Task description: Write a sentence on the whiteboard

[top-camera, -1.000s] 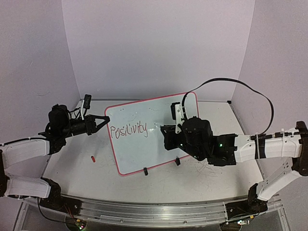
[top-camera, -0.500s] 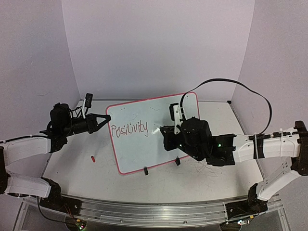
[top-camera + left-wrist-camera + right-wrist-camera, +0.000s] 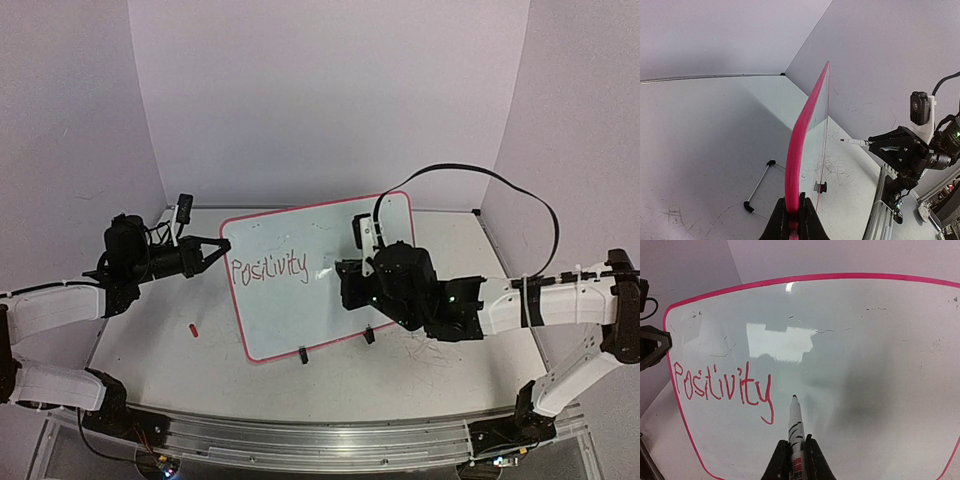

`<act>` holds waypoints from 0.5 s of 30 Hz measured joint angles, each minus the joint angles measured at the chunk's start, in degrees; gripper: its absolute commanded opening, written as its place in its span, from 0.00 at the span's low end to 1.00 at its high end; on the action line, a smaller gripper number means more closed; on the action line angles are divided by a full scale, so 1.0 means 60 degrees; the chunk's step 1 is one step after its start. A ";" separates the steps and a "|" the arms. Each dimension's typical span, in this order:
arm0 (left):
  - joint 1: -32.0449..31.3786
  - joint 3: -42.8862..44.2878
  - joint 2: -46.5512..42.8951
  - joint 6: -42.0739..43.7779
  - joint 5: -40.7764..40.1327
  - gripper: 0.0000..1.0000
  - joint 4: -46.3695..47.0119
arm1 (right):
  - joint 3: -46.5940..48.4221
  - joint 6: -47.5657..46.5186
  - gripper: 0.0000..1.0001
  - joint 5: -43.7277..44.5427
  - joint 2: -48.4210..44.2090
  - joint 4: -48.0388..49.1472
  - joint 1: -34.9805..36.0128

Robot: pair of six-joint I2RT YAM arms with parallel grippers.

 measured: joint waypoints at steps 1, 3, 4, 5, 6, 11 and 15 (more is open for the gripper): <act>-0.0002 0.0000 0.0000 0.0000 0.0000 0.00 0.0000 | 0.0000 -0.0036 0.00 -0.0005 0.0020 0.0028 0.0000; -0.0002 0.0000 0.0000 0.0004 0.0003 0.00 -0.0003 | 0.0000 -0.0072 0.00 0.0002 0.0062 0.0060 -0.0013; -0.0003 0.0000 0.0000 0.0004 0.0004 0.00 -0.0001 | 0.0000 -0.0074 0.00 -0.0003 0.0076 0.0065 -0.0034; -0.0003 0.0000 0.0000 0.0007 0.0004 0.00 0.0000 | 0.0000 -0.0074 0.00 -0.0002 0.0086 0.0069 -0.0046; -0.0003 0.0000 0.0000 0.0010 0.0004 0.00 0.0000 | 0.0000 -0.0074 0.00 -0.0002 0.0093 0.0083 -0.0058; -0.0003 0.0000 0.0000 0.0015 0.0004 0.00 -0.0004 | 0.0073 -0.0094 0.00 -0.0003 0.0315 0.0141 -0.0157; -0.0003 0.0000 -0.0010 0.0034 0.0005 0.00 -0.0005 | 0.0249 -0.0130 0.00 -0.0038 0.0652 0.0157 -0.0228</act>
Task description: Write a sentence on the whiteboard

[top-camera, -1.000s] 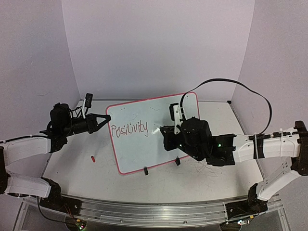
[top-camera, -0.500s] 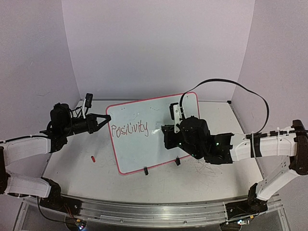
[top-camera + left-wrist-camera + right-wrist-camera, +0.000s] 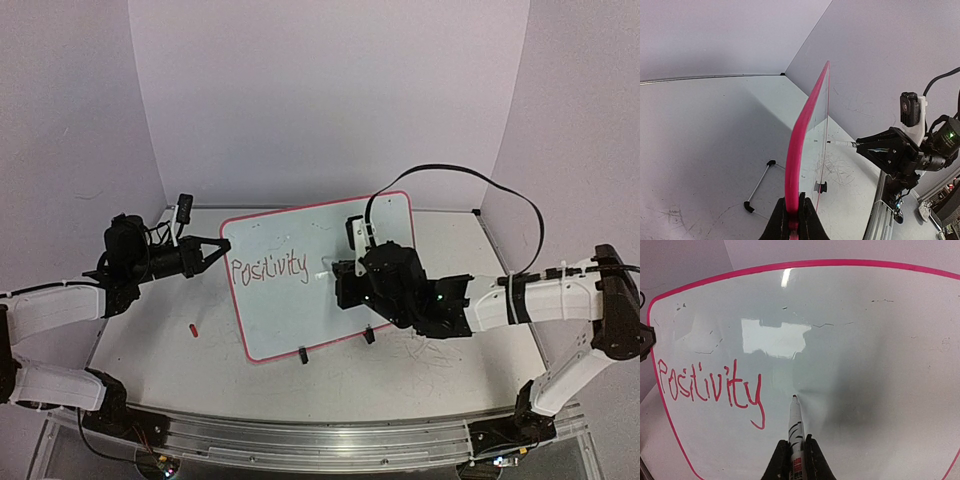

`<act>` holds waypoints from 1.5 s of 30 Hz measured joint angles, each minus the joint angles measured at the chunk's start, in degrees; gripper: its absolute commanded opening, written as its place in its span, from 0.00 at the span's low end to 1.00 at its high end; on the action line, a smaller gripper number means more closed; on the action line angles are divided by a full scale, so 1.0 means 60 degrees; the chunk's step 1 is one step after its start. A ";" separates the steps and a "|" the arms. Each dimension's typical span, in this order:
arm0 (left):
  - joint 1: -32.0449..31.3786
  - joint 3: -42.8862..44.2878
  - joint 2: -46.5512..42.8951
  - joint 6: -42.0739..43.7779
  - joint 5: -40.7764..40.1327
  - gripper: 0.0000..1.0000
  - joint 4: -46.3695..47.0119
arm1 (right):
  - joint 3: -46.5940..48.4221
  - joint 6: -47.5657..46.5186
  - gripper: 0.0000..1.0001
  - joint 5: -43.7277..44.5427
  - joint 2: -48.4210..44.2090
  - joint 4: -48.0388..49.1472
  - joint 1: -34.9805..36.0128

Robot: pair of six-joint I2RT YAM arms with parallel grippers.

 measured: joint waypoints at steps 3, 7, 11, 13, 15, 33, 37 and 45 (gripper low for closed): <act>-0.0007 0.0000 -0.0008 0.0009 -0.0001 0.00 -0.0002 | 0.0049 -0.0027 0.00 -0.0050 0.0090 0.0028 -0.0022; -0.0011 0.0000 -0.0008 0.0013 -0.0001 0.00 -0.0002 | 0.0079 -0.0103 0.00 -0.0080 0.0095 0.0093 -0.0028; -0.0015 0.0000 -0.0008 0.0021 -0.0001 0.00 -0.0002 | 0.0198 -0.0207 0.00 -0.0084 0.0173 0.0224 -0.0030; -0.0015 0.0000 -0.0008 0.0024 -0.0001 0.00 -0.0002 | 0.0281 -0.0239 0.00 -0.0084 0.0239 0.0253 -0.0030; -0.0015 0.0000 -0.0008 0.0024 0.0002 0.00 -0.0002 | 0.0323 -0.0247 0.00 -0.0080 0.0281 0.0297 -0.0035; -0.0018 0.0000 -0.0008 0.0028 -0.0003 0.00 -0.0012 | 0.0326 0.0364 0.00 -0.0172 0.0469 0.0215 -0.0136; -0.0018 0.0000 -0.0008 0.0028 -0.0005 0.00 -0.0021 | 0.0074 0.0602 0.00 -0.0274 0.0386 0.0196 -0.0132; -0.0018 0.0000 -0.0008 0.0028 -0.0003 0.00 -0.0017 | -0.0082 0.0806 0.00 -0.0326 0.0288 0.0113 -0.0132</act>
